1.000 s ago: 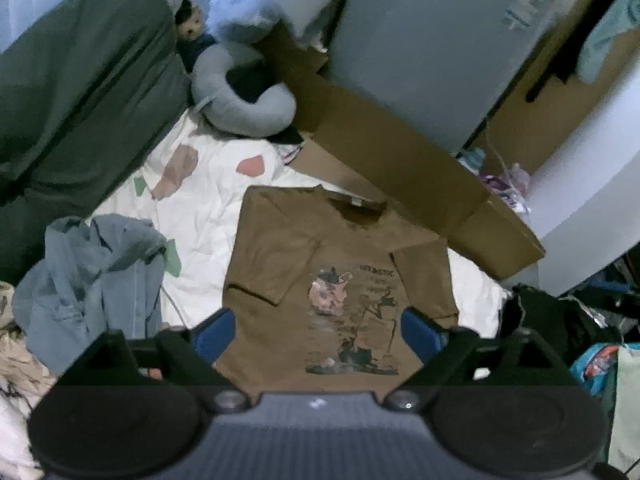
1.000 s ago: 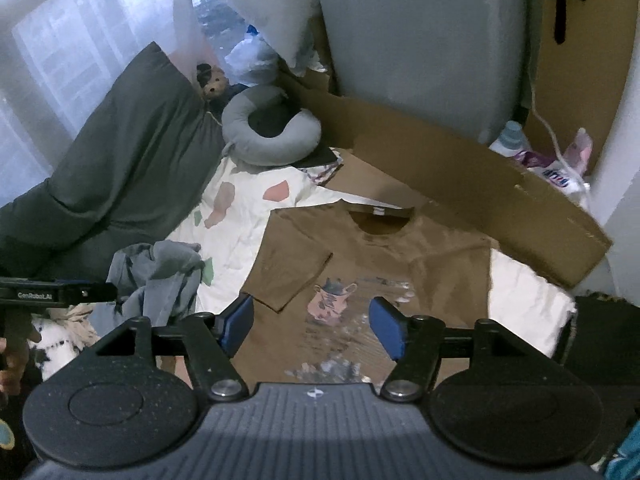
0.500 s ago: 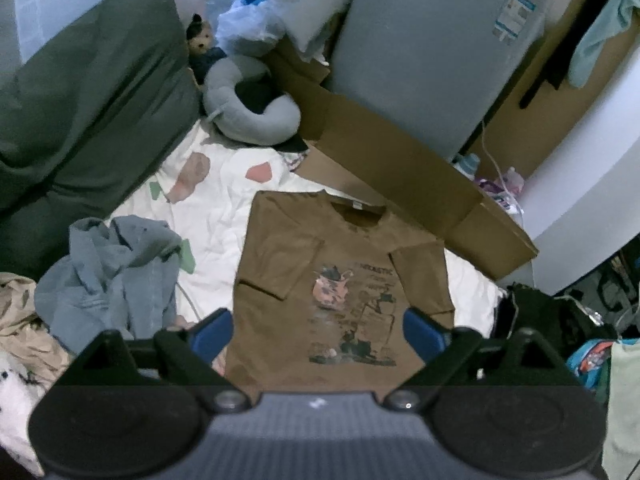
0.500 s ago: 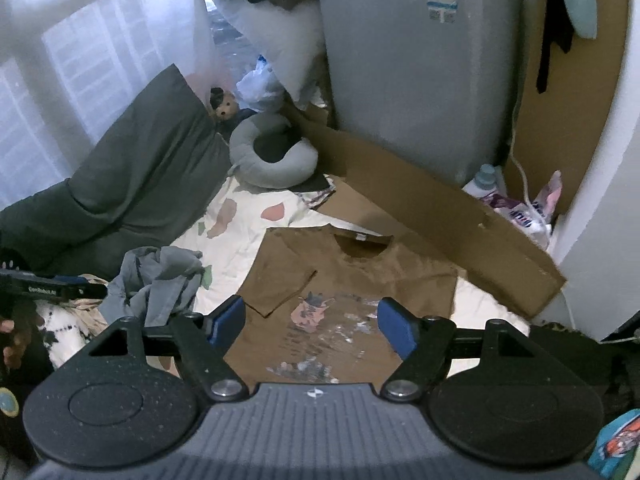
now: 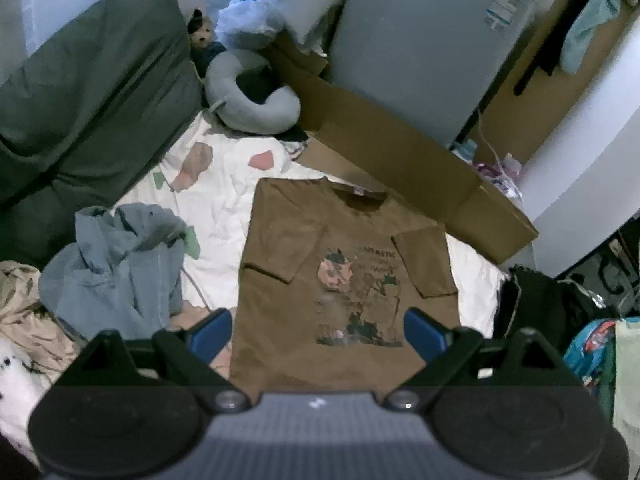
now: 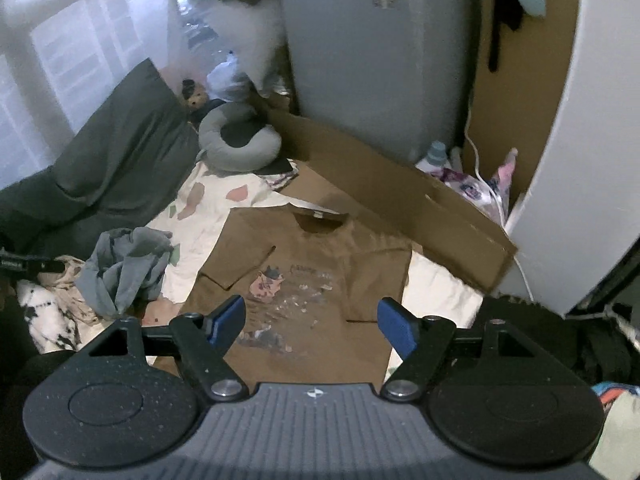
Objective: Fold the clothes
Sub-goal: 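Raise both open grippers high above the folded brown shirt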
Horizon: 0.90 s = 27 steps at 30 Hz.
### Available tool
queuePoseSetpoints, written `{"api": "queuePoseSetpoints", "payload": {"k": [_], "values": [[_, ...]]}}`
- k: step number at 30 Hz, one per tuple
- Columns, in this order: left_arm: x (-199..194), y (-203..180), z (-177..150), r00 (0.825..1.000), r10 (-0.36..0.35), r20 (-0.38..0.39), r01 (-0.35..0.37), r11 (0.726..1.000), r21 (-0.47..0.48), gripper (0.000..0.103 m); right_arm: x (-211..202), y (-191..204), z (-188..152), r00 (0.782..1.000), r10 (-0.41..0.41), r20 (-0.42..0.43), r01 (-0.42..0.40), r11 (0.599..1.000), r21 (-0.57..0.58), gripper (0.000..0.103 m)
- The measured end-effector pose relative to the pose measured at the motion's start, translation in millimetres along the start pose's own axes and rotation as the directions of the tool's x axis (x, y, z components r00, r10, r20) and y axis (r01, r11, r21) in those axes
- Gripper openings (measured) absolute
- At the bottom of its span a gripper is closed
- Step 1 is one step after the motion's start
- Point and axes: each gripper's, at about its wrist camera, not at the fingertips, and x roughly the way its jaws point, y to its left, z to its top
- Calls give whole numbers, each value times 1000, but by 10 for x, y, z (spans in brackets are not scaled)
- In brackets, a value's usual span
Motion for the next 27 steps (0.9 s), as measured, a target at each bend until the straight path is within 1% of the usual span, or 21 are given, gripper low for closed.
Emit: {"api": "queuePoseSetpoints", "payload": {"k": [7,10,12,15,18,22,25,27], "values": [[97,73,-181,1000,24,-5,-24,1000,7,94,-216,-505,-70,999,-52,15,51,998,42,78],[147,128,-244,999,32,-14,-32,999,-14,94,-225,-672,-141,998,-65,15,64,997,45,78],[186,171,-292,999,34,-22,-34,999,-15,94,-159,-772,-248,997,-72,7,71,996,51,78],[262,250,-374,999,41,-30,-42,999,-9,94,11,-892,-476,998,-64,-10,64,994,86,78],[376,361,-480,999,36,-36,-37,999,-27,94,251,-973,-797,999,-30,-12,32,991,131,78],[550,513,-669,999,36,-29,-38,998,-55,93,578,-977,-1214,1000,-22,-9,23,986,163,78],[688,632,-826,998,45,-32,-47,996,-72,93,764,-966,-1477,1000,12,1,-12,981,194,78],[761,699,-936,998,59,-38,-62,995,-79,90,914,-949,-1652,1000,27,2,-27,978,206,78]]}}
